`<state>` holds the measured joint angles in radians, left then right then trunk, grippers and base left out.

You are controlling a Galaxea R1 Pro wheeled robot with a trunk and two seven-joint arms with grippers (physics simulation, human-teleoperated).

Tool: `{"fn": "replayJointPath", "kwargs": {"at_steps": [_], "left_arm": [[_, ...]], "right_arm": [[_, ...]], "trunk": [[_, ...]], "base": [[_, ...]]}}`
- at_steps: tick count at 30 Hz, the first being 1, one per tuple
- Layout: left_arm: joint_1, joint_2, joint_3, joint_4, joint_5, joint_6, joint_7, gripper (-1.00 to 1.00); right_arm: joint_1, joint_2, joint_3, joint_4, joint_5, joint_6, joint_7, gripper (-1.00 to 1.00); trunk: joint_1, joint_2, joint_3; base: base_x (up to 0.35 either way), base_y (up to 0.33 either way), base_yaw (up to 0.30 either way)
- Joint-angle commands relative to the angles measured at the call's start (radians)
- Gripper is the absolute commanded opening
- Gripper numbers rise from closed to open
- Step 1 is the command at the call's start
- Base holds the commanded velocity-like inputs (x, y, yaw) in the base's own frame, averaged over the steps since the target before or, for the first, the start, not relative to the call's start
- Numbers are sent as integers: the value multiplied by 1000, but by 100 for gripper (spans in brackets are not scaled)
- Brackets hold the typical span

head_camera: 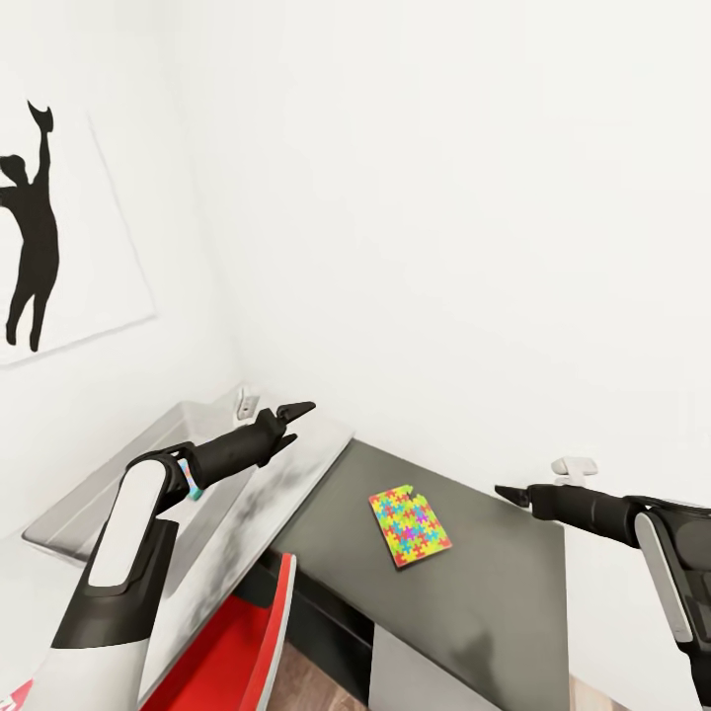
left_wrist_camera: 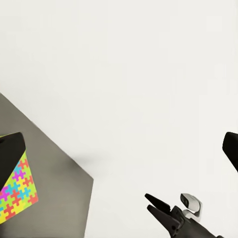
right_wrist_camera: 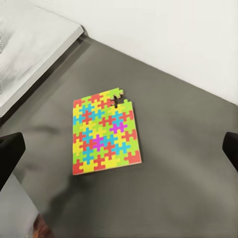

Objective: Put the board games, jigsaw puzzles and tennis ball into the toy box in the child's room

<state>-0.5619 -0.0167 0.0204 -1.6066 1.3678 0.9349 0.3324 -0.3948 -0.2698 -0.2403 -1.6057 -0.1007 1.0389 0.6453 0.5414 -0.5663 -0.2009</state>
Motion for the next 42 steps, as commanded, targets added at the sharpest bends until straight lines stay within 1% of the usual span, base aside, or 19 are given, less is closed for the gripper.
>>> {"fn": "replayJointPath", "kwargs": {"at_steps": [1, 7, 14, 42], "left_arm": [[-1, -1, 2, -1, 10, 5, 10, 100], [-1, 0, 2, -1, 9, 4, 10, 100], [-1, -1, 2, -1, 9, 4, 10, 100], [-1, -2, 2, -1, 8, 4, 9, 100]], "right_arm": [[-1, 0, -1, 0, -10, 8, -4, 100], [-1, 0, 3, 0, -10, 8, -4, 100], [-1, 0, 4, 0, -10, 8, -4, 100], [-6, 0, 4, 25, -8, 8, -5, 100]], "trunk": [[0, -2, 0], [0, -2, 9], [0, -2, 19], [0, -2, 54]], "base": [[0, 0, -7], [0, 0, -67], [0, 0, -157], [0, 0, -215]]}}
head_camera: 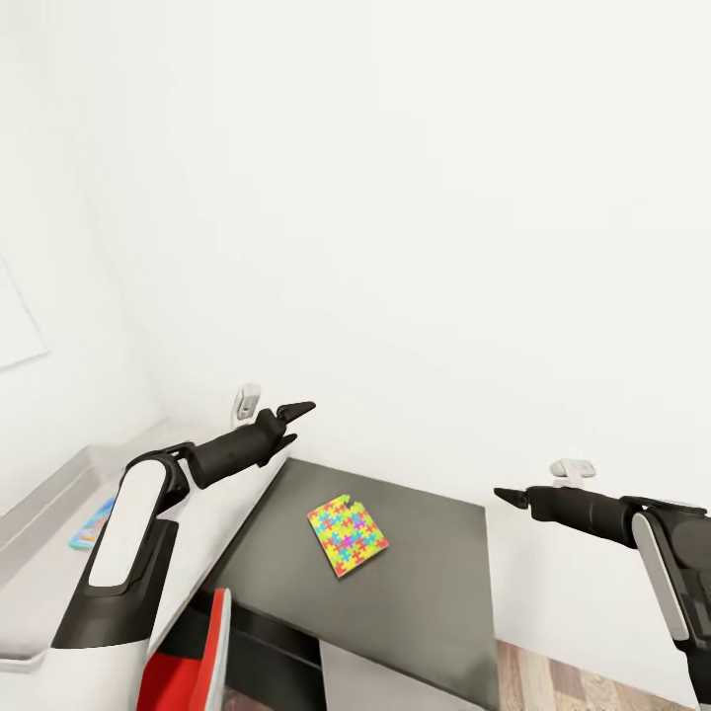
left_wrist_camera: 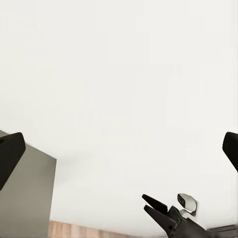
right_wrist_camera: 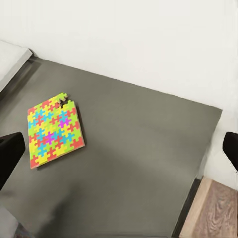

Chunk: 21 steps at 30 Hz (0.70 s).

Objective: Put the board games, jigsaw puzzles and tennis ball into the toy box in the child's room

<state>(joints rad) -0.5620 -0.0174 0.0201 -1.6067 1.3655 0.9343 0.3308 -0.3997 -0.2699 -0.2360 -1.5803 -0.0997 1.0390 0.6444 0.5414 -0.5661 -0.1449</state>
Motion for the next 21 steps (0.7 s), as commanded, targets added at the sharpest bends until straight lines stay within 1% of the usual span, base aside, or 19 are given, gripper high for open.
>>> {"fn": "replayJointPath", "kwargs": {"at_steps": [1, 21], "left_arm": [[-1, -1, 3, -1, 10, 5, 10, 100], [-1, 3, 6, -1, 20, 1, 10, 100]], "right_arm": [[-2, 0, -1, 2, -10, 8, -4, 100], [-4, -2, -12, 20, -11, 8, -4, 100]], "trunk": [[0, -2, -1], [0, -2, 24]], "base": [[0, 0, -221], [0, 0, -222]]}}
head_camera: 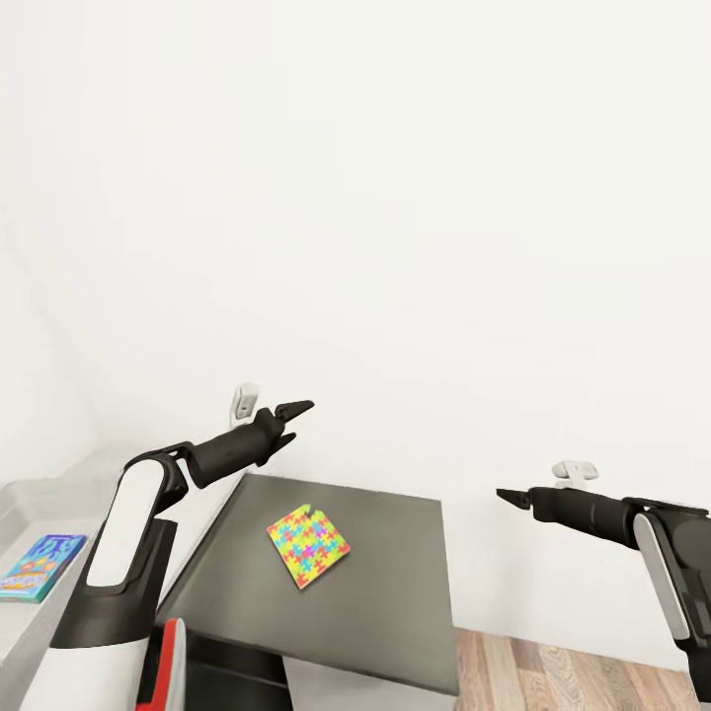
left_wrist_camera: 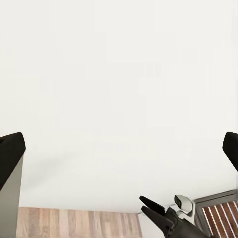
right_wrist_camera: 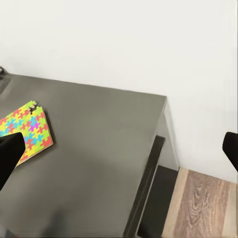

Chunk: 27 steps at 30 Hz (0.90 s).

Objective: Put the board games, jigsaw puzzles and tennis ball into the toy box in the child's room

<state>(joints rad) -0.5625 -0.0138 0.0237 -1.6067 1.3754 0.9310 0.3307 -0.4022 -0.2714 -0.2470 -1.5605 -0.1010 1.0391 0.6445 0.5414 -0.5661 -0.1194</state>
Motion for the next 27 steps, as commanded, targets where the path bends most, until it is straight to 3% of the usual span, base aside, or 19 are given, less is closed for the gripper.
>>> {"fn": "replayJointPath", "kwargs": {"at_steps": [1, 14, 27], "left_arm": [[-1, -1, 2, -1, 11, 4, 10, 100], [1, 0, 2, -1, 11, 1, 11, 100], [0, 1, 2, -1, 11, 0, 14, 100]], "right_arm": [[-1, 0, -1, 0, -9, 8, -4, 100], [-1, 0, -2, -1, -11, 8, -4, 100], [1, 0, -3, -5, -12, 8, -3, 100]], "trunk": [[0, -2, -1], [0, -2, 15], [0, -2, 19]], "base": [[0, 0, -222], [-3, -3, -210], [-146, -163, -50]]}}
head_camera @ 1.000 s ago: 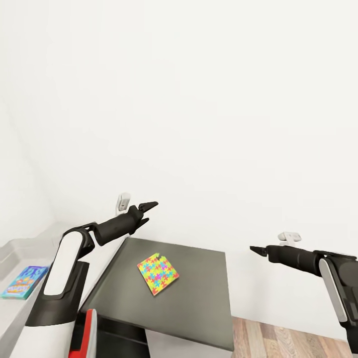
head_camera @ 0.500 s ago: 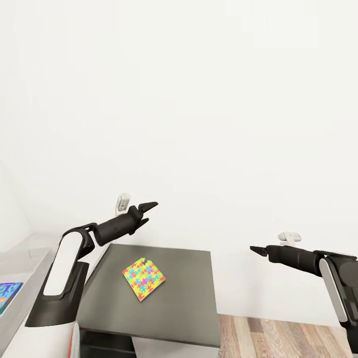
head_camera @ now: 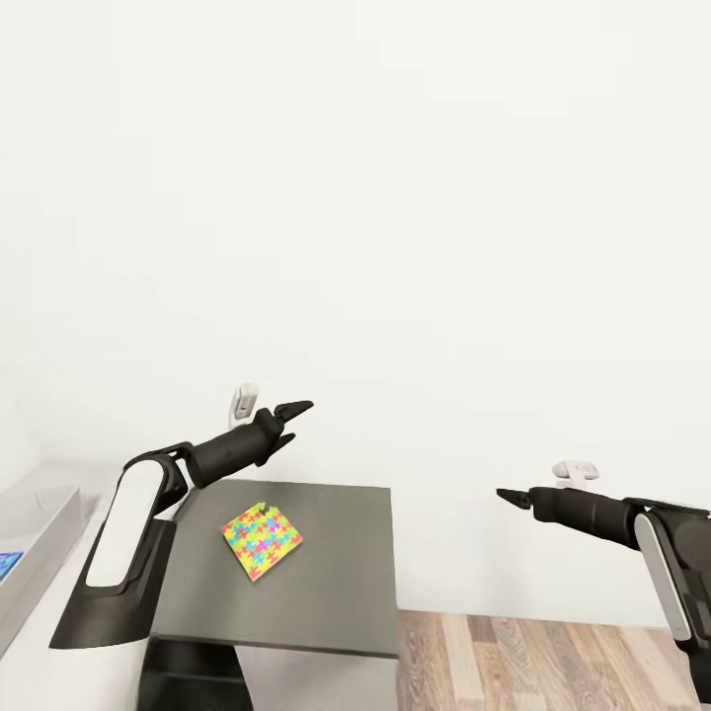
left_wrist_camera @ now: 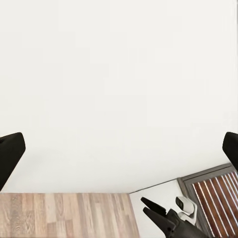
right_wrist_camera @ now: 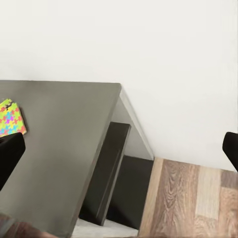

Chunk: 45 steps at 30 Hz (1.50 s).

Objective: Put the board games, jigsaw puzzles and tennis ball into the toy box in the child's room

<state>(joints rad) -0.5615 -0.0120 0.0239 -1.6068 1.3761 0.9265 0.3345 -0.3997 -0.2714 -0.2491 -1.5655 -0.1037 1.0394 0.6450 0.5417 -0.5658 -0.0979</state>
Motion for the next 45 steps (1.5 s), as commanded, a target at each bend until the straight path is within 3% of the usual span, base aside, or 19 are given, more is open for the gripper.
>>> {"fn": "replayJointPath", "kwargs": {"at_steps": [1, 25, 34, 38, 42, 45], "left_arm": [[-1, -1, 2, -1, 10, 5, 11, 100], [4, -3, -2, 3, -3, 1, 21, 100], [10, -17, -5, 24, -9, -4, 25, 100], [13, -19, -26, 58, -26, -4, 35, 100], [16, -21, -60, 126, -66, -5, 46, 100], [20, -29, -97, 221, -117, -21, 49, 100]], "right_arm": [[-1, 0, -1, 0, -10, 8, -4, 100], [-3, -1, -3, 3, -8, 8, -4, 100], [-10, -4, -3, 62, -8, 8, -4, 100], [-12, -7, -3, 86, -7, 8, -5, 100], [-12, -12, -3, 108, -7, 8, -6, 100], [-13, -26, -3, 136, -7, 8, -6, 100]], "trunk": [[0, -2, -2], [0, -2, 1], [0, -2, 4], [0, -2, 5], [0, -2, 7], [0, -2, 8]], "base": [[-193, -227, -43], [-190, -225, -229], [-45, -52, -278], [-11, -13, -279], [-6, -6, -279], [-3, -4, -279]]}}
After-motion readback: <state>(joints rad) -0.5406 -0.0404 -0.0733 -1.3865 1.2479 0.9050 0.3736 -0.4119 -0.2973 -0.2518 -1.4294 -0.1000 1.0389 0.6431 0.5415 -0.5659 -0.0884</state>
